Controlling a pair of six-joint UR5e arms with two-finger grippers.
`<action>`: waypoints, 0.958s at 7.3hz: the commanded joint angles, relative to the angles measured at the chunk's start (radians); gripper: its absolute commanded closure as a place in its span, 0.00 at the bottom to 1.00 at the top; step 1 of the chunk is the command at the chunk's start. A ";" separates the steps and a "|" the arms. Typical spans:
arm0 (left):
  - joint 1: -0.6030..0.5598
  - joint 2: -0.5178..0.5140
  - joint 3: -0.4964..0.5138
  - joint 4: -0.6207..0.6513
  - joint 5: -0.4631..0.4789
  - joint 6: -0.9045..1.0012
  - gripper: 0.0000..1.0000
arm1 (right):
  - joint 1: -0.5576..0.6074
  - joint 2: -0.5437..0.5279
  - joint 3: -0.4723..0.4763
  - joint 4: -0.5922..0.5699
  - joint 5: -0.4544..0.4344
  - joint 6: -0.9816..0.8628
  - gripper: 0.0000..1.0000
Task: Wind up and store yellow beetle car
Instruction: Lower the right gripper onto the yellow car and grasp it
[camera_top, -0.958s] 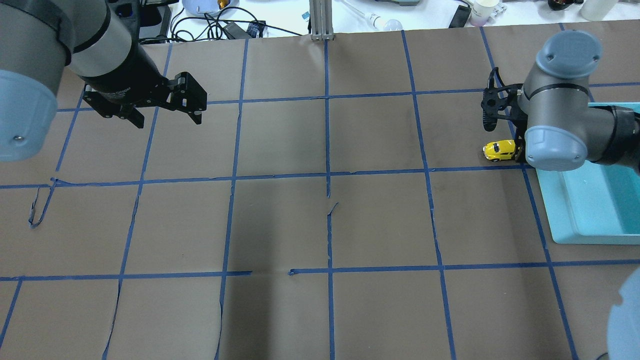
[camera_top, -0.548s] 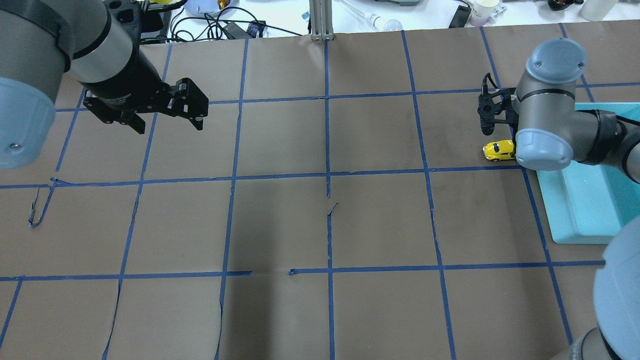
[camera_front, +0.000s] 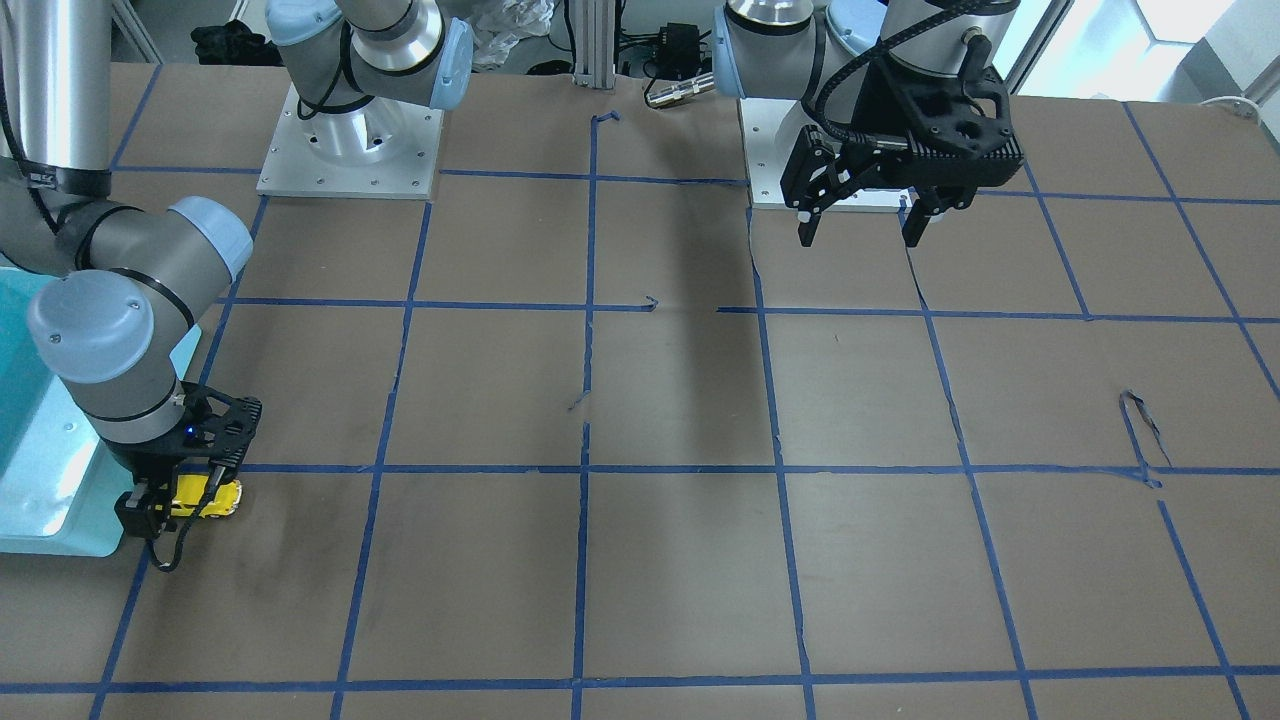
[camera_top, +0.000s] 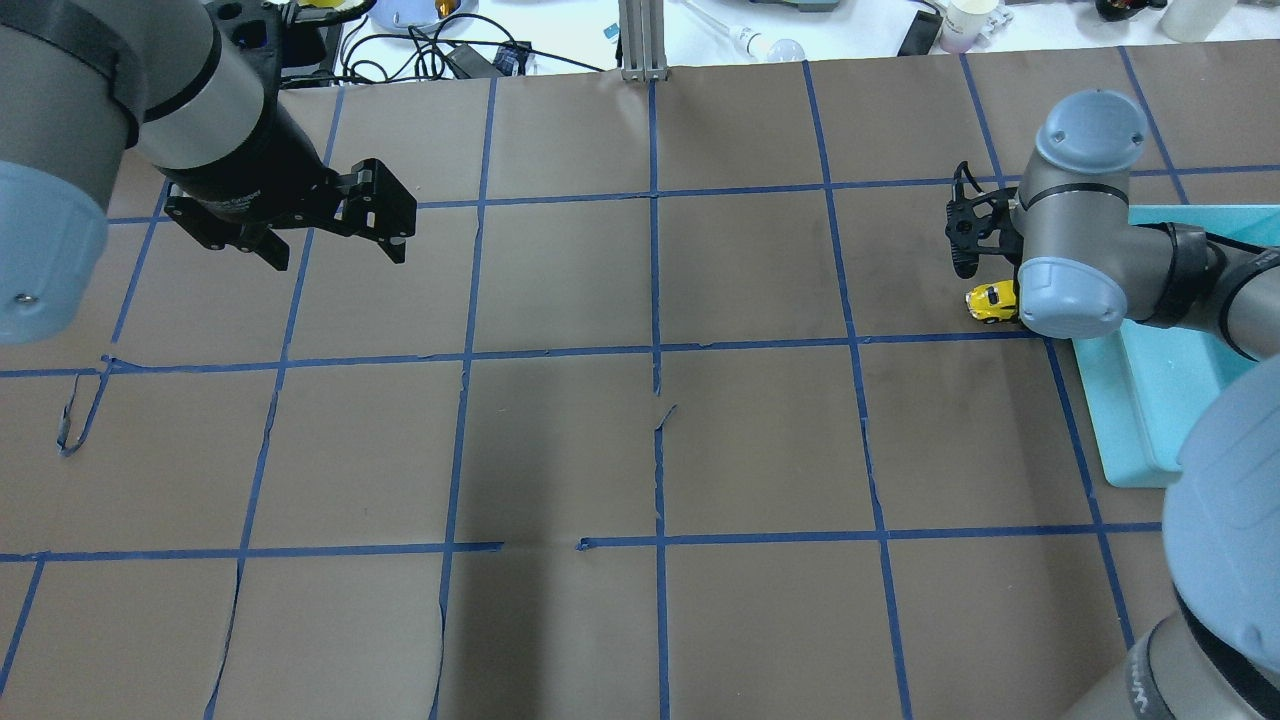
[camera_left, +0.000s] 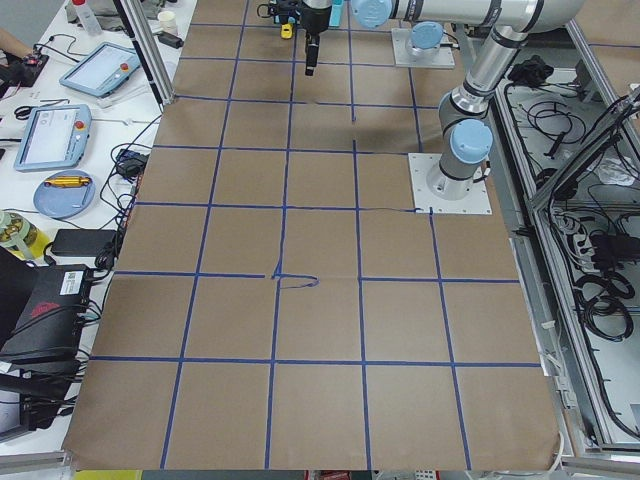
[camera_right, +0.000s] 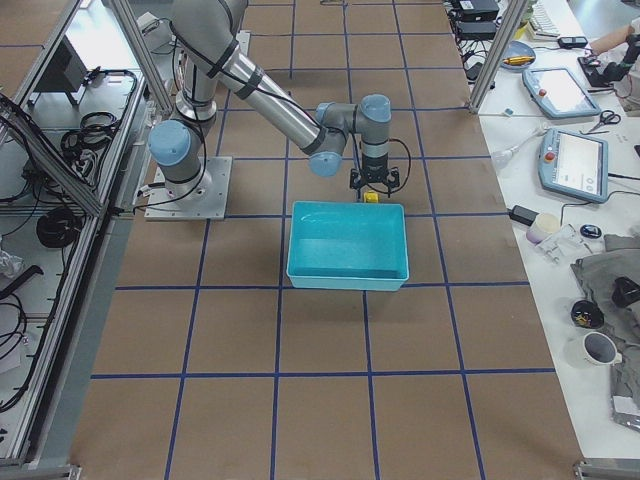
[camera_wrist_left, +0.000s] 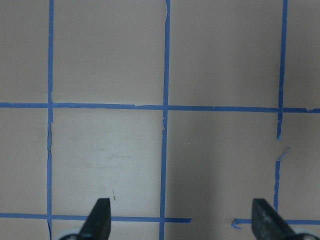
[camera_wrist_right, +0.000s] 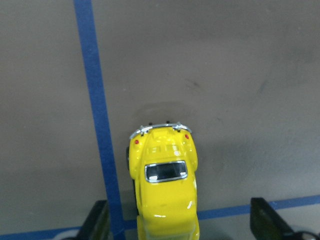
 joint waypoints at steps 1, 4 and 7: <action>0.000 0.002 -0.001 -0.002 0.001 0.000 0.00 | 0.000 0.035 -0.012 0.001 0.001 -0.002 0.11; 0.001 0.005 -0.003 -0.002 0.002 0.000 0.00 | 0.000 0.023 -0.015 0.006 -0.018 -0.064 1.00; 0.001 0.005 -0.004 -0.008 0.002 0.000 0.00 | 0.012 -0.020 -0.037 0.053 -0.002 -0.059 1.00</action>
